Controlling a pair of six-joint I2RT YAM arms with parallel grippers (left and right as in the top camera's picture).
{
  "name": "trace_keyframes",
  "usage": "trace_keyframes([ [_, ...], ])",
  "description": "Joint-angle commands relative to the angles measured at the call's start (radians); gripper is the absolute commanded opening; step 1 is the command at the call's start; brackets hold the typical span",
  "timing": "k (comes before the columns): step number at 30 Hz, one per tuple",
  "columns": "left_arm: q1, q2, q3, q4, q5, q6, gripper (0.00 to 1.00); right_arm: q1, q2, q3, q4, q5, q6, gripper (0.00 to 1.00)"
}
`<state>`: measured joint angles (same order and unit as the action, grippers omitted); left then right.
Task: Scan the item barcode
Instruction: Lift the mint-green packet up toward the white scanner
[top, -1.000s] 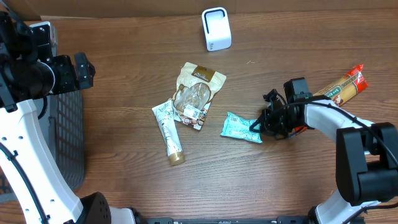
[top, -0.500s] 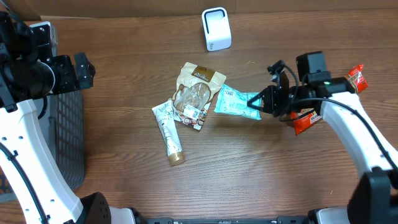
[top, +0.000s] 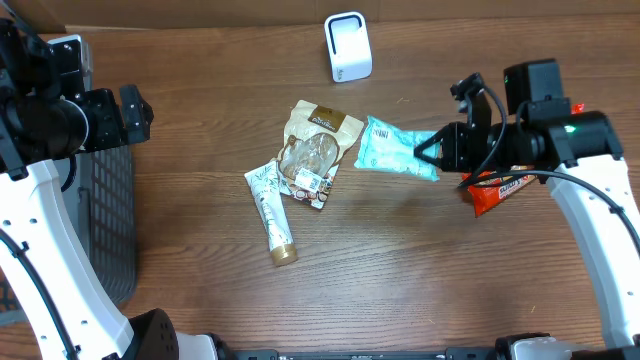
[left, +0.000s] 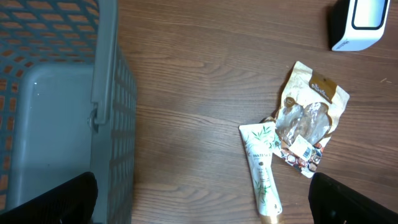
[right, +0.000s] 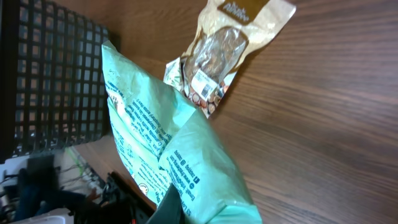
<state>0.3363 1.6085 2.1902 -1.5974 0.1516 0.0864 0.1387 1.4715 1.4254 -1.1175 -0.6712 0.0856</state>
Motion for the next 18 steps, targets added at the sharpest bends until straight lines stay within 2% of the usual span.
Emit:
trace_keyframes([
  [1,0.004,-0.003,-0.003,0.001,-0.006,0.026,1.00,0.004,-0.028,0.059,-0.019,0.077,-0.003,0.04],
  [7,0.004,-0.003,-0.003,0.001,-0.006,0.026,1.00,0.013,-0.027,0.061,-0.024,0.219,0.023,0.04],
  [11,0.004,-0.003,-0.003,0.001,-0.005,0.026,1.00,0.063,-0.027,0.062,-0.006,0.404,0.052,0.04],
  [18,0.004,-0.003,-0.003,0.001,-0.005,0.026,1.00,0.292,0.012,0.063,0.085,0.931,0.097,0.04],
])
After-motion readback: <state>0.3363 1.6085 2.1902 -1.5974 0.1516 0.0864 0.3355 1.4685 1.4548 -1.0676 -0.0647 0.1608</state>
